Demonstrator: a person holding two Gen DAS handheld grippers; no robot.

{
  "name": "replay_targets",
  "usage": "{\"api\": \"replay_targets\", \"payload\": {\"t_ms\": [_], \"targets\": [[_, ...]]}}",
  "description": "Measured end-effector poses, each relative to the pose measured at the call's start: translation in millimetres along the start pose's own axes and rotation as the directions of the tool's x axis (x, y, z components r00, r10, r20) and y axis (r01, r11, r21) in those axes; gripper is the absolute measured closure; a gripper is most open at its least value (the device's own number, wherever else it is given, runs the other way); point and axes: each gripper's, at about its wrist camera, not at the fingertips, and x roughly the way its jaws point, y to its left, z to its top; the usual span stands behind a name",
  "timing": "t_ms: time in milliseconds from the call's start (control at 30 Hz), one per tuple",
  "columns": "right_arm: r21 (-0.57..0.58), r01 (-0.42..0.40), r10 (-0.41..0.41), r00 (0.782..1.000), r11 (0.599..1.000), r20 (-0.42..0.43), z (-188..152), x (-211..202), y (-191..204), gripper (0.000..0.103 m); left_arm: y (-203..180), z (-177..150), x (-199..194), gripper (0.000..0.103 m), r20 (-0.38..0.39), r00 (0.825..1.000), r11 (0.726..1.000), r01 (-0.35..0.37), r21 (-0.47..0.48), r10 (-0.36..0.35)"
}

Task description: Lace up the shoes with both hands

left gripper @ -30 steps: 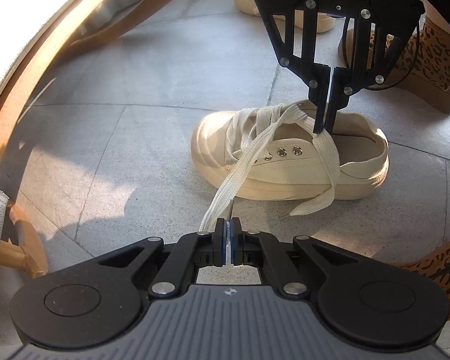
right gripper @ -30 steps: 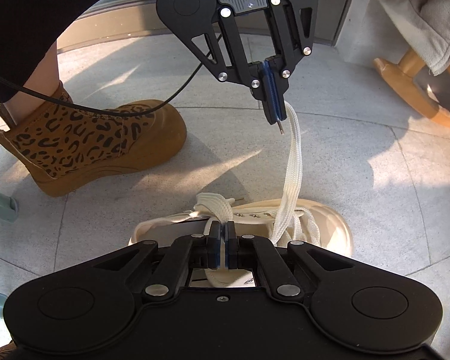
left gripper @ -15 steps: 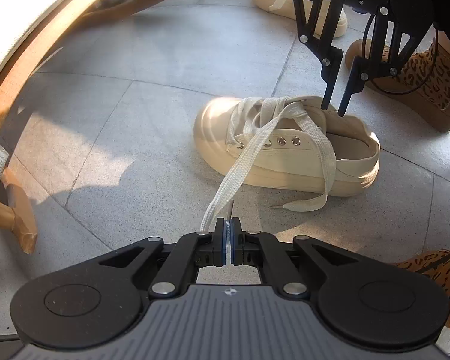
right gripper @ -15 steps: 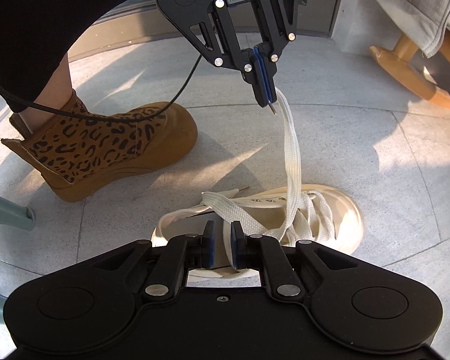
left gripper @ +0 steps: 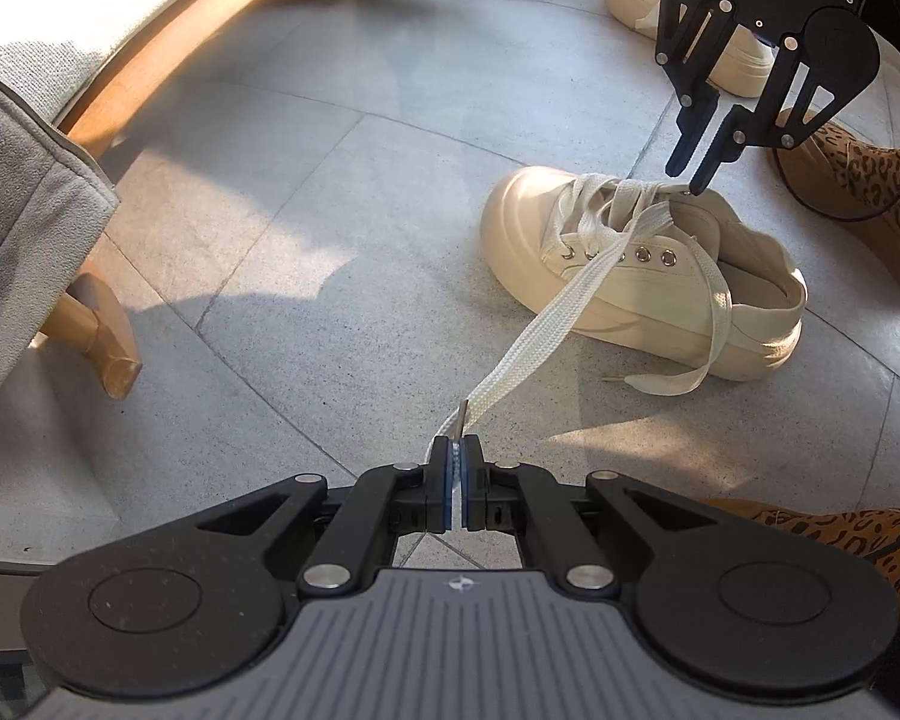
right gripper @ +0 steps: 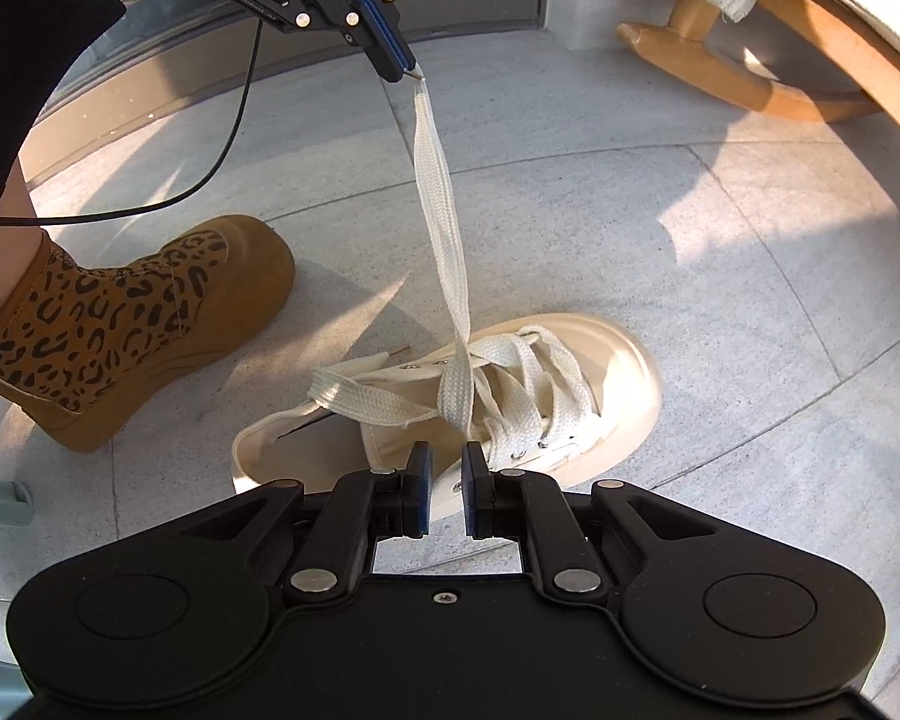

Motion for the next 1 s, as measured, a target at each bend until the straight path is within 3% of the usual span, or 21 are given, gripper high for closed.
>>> {"api": "replay_targets", "payload": {"t_ms": [167,367,467,533,633,700,800,1000], "targets": [[0.005,0.058,-0.058,0.998,0.998,0.004,11.7,9.5,-17.9,0.093,2.3,-1.0,-18.5,0.102,0.086,0.992,0.994,0.098,-0.055,-0.093],[-0.083,0.048,-0.048,0.999,0.995,0.0,21.3,28.0,-21.8,0.093,4.6,-4.4,-43.2,0.102,0.188,0.96,0.963,0.234,-0.131,-0.207],[-0.114,0.01,-0.011,1.0,0.993,-0.007,23.3,32.9,-22.7,0.093,4.6,-5.7,-58.1,0.102,0.257,0.926,0.932,0.325,-0.163,-0.278],[-0.138,-0.034,0.031,0.999,0.99,-0.018,23.5,33.3,-20.8,0.093,4.1,-5.9,-69.7,0.102,0.312,0.89,0.906,0.393,-0.156,-0.332],[-0.194,-0.098,0.097,0.995,0.976,-0.018,21.4,27.0,-13.1,0.093,4.1,-3.8,-80.6,0.102,0.359,0.855,0.883,0.447,-0.144,-0.374],[-0.242,-0.161,0.157,0.987,0.957,-0.034,18.6,21.2,-5.7,0.093,3.9,-1.3,-81.0,0.102,0.377,0.839,0.869,0.472,-0.147,-0.392],[-0.306,-0.226,0.211,0.974,0.925,-0.082,13.7,19.2,7.6,0.093,-7.0,7.3,-72.7,0.102,0.354,0.83,0.862,0.494,-0.11,-0.431],[-0.385,-0.161,0.141,0.987,0.909,-0.08,5.5,25.2,28.1,0.092,-21.9,15.8,-56.0,0.102,0.322,0.811,0.841,0.536,-0.072,-0.489]]}}
